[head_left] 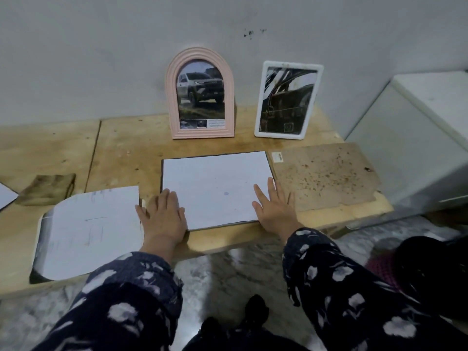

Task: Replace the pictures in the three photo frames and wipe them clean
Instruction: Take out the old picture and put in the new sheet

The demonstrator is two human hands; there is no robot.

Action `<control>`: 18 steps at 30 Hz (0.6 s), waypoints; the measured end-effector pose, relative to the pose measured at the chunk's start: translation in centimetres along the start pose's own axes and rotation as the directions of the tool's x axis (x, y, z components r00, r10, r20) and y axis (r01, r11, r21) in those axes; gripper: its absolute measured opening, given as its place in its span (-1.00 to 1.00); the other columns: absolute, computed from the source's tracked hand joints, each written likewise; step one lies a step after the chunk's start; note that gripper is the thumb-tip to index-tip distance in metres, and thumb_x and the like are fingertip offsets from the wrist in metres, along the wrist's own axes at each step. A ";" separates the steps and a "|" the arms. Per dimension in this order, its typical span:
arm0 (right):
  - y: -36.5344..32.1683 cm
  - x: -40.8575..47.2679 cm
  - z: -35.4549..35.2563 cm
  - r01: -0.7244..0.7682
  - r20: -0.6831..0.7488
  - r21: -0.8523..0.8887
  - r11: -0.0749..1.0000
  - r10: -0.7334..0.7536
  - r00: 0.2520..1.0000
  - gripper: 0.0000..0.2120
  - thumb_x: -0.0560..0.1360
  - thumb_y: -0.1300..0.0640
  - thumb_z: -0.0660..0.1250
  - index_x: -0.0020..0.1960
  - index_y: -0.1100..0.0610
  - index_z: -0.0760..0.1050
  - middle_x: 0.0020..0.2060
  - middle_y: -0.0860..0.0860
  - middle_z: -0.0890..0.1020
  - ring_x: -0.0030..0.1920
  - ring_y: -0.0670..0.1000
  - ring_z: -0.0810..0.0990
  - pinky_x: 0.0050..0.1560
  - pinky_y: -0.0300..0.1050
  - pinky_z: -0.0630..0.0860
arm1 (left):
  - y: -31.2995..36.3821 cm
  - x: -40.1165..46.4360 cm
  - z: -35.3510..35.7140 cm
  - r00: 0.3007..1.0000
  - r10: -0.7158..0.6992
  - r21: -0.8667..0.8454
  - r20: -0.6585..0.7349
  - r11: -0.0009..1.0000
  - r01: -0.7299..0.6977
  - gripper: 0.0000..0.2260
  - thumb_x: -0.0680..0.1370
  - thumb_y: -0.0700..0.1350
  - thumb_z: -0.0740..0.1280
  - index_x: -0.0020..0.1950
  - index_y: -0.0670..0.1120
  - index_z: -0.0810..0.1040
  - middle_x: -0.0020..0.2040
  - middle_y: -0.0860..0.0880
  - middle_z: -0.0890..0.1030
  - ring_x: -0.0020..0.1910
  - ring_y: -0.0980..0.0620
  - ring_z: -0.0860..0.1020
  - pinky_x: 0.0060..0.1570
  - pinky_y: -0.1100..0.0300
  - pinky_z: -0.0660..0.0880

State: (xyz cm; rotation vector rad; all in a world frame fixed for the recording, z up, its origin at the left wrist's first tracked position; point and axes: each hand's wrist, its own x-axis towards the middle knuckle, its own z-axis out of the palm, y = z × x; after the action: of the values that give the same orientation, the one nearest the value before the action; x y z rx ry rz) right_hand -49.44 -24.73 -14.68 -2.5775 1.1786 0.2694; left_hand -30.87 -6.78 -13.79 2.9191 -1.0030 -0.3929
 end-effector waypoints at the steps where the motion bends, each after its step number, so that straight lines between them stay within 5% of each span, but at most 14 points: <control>1: 0.3 -0.6 0.2 -0.010 -0.001 0.003 1.000 0.010 1.000 -0.49 0.64 -0.16 -0.13 0.55 -0.17 -0.14 0.55 -0.01 -0.23 0.55 0.06 -0.27 0.48 0.26 -0.27 | 0.3 -0.1 -0.1 1.000 -0.003 0.008 -0.004 1.000 0.003 -0.55 0.65 -0.01 -0.01 0.54 -0.04 0.07 0.56 0.01 0.04 0.52 -0.07 -0.02 0.44 -0.28 -0.13; 11: 4.9 -0.6 -2.3 -0.063 -0.047 0.128 0.990 0.070 0.996 -0.48 0.64 -0.14 -0.15 0.57 -0.06 -0.10 0.57 0.02 -0.14 0.55 0.06 -0.20 0.50 0.19 -0.24 | 7.4 0.4 -1.8 0.997 0.058 0.053 -0.055 0.997 -0.055 -0.55 0.65 0.02 0.03 0.53 -0.04 0.10 0.56 -0.01 0.02 0.53 -0.07 -0.02 0.47 -0.19 -0.04; 18: 16.0 0.9 -7.3 -0.184 -0.031 0.174 0.967 0.192 0.981 -0.47 0.64 -0.13 -0.09 0.57 -0.01 -0.06 0.57 0.06 -0.06 0.55 0.15 -0.12 0.51 0.19 -0.14 | 20.0 0.9 -1.5 0.978 0.191 -0.004 -0.085 0.981 -0.192 -0.58 0.63 0.00 0.11 0.49 -0.05 0.22 0.51 -0.05 0.18 0.45 -0.10 0.16 0.32 -0.05 0.26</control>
State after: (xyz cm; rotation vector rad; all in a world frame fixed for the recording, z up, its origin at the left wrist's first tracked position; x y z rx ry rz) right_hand -60.71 -37.75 -11.08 -2.3407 1.4016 0.1407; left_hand -41.88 -23.23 -10.37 2.7682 -1.2503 -0.2634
